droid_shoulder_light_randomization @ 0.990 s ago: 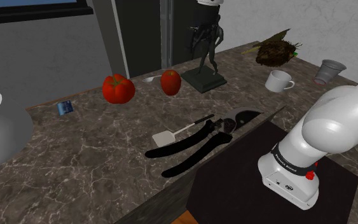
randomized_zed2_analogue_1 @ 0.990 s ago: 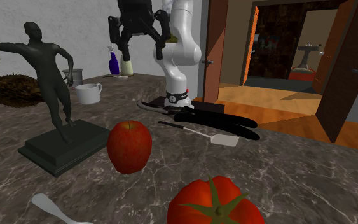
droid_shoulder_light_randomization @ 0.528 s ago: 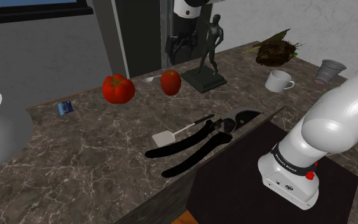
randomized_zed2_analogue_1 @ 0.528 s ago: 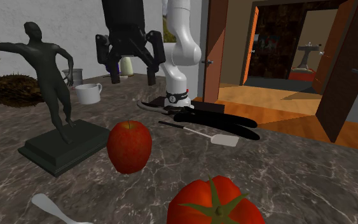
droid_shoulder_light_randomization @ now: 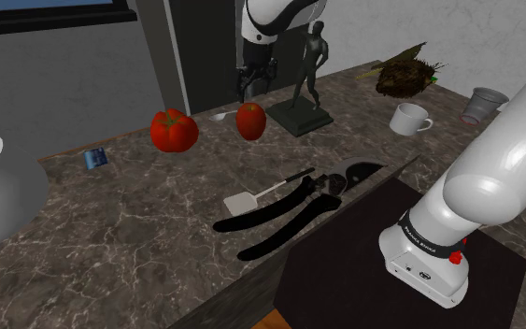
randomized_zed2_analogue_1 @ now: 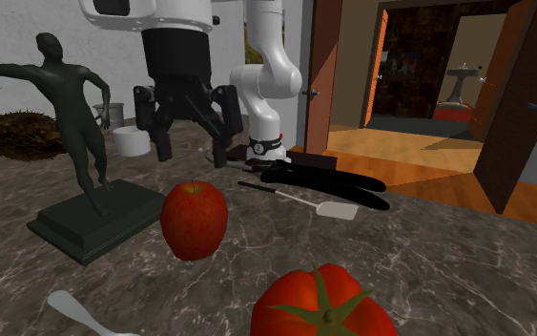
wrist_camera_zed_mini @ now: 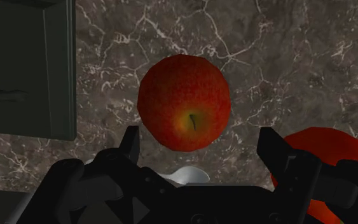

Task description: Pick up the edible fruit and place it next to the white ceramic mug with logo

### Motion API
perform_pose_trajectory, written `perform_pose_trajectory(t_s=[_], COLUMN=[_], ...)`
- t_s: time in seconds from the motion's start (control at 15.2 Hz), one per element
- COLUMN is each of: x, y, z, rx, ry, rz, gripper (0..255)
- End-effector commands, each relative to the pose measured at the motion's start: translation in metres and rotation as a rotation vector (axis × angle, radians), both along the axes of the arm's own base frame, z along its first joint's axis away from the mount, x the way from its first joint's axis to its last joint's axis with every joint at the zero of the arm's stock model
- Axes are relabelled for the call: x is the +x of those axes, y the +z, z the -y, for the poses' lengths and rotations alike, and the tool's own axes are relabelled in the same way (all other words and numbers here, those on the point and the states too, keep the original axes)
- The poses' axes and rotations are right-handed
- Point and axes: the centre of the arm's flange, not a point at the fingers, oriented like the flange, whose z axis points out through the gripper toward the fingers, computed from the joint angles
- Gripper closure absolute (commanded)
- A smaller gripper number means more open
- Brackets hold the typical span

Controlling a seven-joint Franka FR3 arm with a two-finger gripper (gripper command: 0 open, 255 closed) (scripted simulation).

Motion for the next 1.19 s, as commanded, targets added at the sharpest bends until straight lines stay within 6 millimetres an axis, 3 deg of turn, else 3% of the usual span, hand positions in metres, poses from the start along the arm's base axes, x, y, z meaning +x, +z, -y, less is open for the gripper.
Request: perform_pose_trajectory(t_s=[0.0,0.07,0.59,0.66,1.12], x=[0.0024,0.0030,0.0030,0.0030,0.0030], y=[-0.0101,-0.0184,-0.0183,-0.0183,-0.0183], z=[-0.0005,-0.0008,-0.0008,-0.0008,-0.0008], rx=[0.000,0.000,0.000,0.000,0.000], ry=[0.000,0.000,0.000,0.000,0.000], rz=[0.001,0.001,0.001,0.001,0.001], gripper=[0,0,0,255,255])
